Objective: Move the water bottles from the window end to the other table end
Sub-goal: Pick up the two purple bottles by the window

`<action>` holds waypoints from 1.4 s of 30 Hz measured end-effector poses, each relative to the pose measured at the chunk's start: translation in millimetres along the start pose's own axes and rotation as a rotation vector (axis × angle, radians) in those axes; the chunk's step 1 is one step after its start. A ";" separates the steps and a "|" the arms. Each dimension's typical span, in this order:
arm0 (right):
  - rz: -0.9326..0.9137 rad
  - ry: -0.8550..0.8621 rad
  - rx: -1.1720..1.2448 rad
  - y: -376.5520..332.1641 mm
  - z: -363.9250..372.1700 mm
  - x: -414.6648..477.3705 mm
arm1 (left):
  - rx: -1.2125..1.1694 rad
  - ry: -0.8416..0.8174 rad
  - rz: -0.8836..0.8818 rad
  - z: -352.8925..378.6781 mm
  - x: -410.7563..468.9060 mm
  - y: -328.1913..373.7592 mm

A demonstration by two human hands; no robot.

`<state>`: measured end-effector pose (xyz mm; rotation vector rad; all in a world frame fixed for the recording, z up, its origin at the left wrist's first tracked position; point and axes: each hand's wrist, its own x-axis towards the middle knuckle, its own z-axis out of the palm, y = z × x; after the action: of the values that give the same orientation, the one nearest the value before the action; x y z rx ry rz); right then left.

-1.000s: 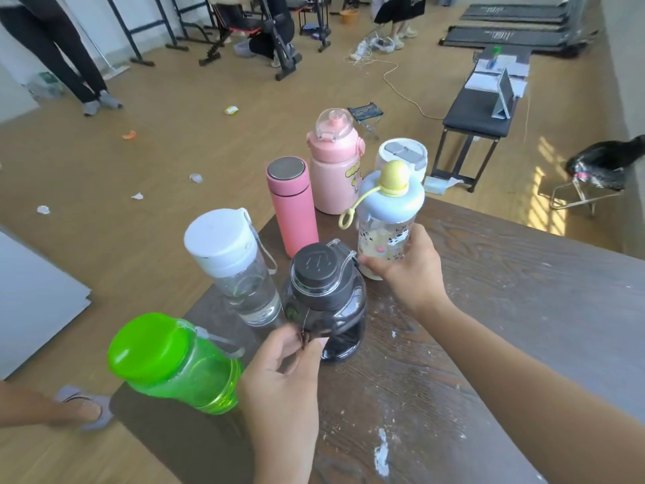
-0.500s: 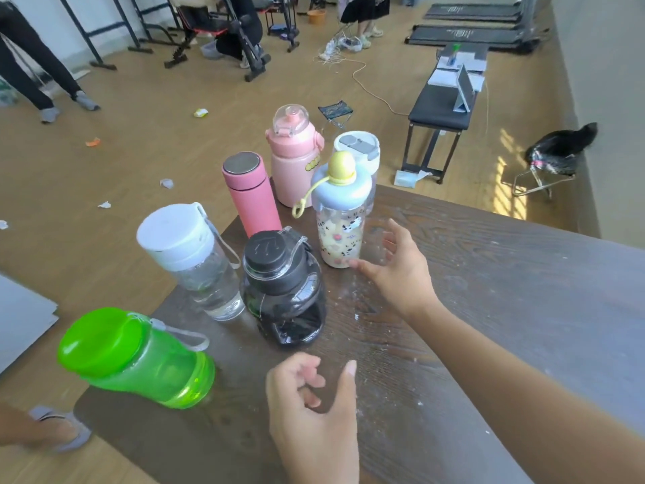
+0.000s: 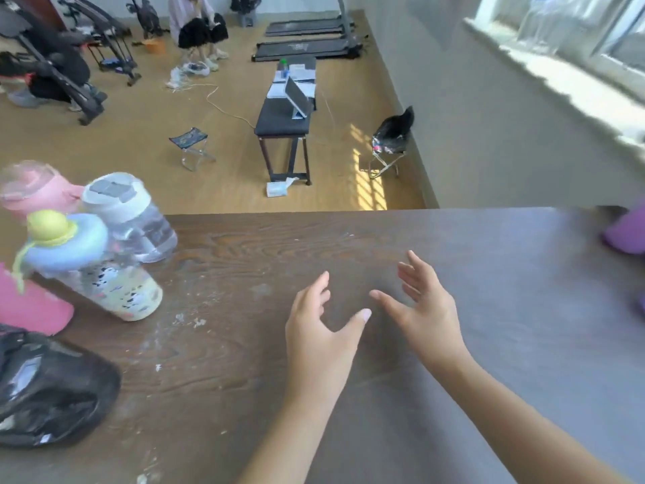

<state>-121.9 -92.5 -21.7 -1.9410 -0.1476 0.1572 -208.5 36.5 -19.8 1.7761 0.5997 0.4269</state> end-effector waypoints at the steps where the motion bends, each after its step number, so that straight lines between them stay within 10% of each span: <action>1: 0.002 0.022 0.002 3.3 -9.8 -0.1 | 0.004 -0.019 0.009 7.7 4.8 3.7; 15: 0.294 0.853 -0.012 128.3 -268.1 -5.3 | 0.196 -0.470 0.254 308.4 5.4 104.8; 27: 0.145 0.644 0.083 159.3 -335.2 39.9 | 0.205 -0.498 0.204 461.6 35.1 149.7; 42: -0.018 0.611 0.006 116.5 -325.8 57.9 | -0.066 -0.284 0.106 405.8 39.5 135.5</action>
<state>-3.0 -422.5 -13.8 -1.8967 0.2395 -0.4460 78.2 -283.0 -3.3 1.7703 0.2895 0.2566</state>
